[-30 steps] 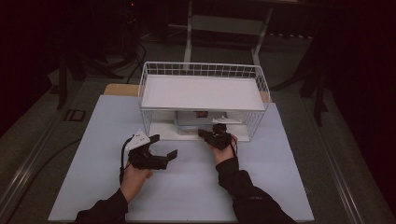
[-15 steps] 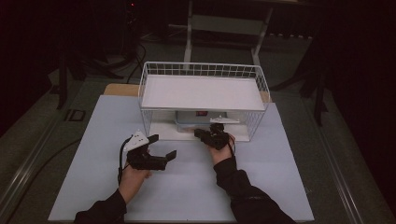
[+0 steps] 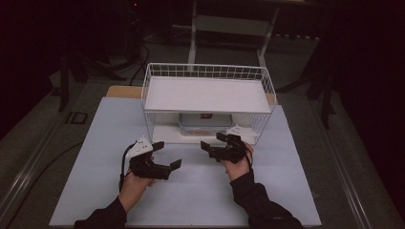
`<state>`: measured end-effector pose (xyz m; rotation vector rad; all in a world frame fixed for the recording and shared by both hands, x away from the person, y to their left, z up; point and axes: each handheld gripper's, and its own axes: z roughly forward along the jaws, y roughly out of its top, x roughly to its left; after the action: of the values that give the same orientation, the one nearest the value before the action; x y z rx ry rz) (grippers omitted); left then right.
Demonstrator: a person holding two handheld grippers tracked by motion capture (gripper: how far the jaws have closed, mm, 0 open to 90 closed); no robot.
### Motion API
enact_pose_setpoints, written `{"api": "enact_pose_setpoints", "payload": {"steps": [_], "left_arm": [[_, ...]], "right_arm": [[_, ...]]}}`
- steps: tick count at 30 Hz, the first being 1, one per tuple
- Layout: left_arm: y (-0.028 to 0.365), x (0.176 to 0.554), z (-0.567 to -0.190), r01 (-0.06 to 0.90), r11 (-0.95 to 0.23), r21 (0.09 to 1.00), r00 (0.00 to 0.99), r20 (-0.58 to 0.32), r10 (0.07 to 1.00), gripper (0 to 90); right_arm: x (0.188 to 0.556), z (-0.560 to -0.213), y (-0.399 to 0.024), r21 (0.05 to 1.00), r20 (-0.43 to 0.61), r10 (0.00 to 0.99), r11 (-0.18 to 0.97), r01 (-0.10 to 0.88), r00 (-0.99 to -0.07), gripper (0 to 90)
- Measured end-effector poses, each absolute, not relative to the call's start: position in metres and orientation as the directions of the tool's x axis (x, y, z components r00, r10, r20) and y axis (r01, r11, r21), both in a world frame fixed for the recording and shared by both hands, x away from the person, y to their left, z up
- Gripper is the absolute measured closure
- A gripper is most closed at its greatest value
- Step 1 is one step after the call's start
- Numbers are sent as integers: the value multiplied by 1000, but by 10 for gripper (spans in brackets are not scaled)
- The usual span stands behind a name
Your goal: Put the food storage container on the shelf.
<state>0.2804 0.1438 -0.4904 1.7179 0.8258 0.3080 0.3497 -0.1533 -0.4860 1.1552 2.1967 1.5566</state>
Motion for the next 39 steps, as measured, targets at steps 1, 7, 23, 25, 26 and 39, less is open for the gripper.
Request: {"api": "enact_pose_setpoints", "payload": {"steps": [1,7,23,25,26,39], "left_arm": [[144,280,-490,365,-105,925,718,-208,664,13],[145,277,-490,368,-113,923,726,-209,655,13],[161,262,-488,358,-141,923,752,-196,630,13],[164,260,-488,359,-144,922,756,-197,624,13],[165,259,-488,358,-144,922,758,-197,621,13],[176,248,-488,362,-152,920,757,-194,624,13]], "right_arm": [[348,-485,-155,873,252,698,134,468,-670,141],[338,-486,-164,875,234,696,154,459,-679,140],[301,-488,-192,894,192,656,190,406,-730,143],[299,-488,-194,894,188,653,196,403,-733,142],[292,-486,-199,898,168,655,206,389,-736,143],[271,-488,-230,896,146,667,223,383,-730,146]]}}
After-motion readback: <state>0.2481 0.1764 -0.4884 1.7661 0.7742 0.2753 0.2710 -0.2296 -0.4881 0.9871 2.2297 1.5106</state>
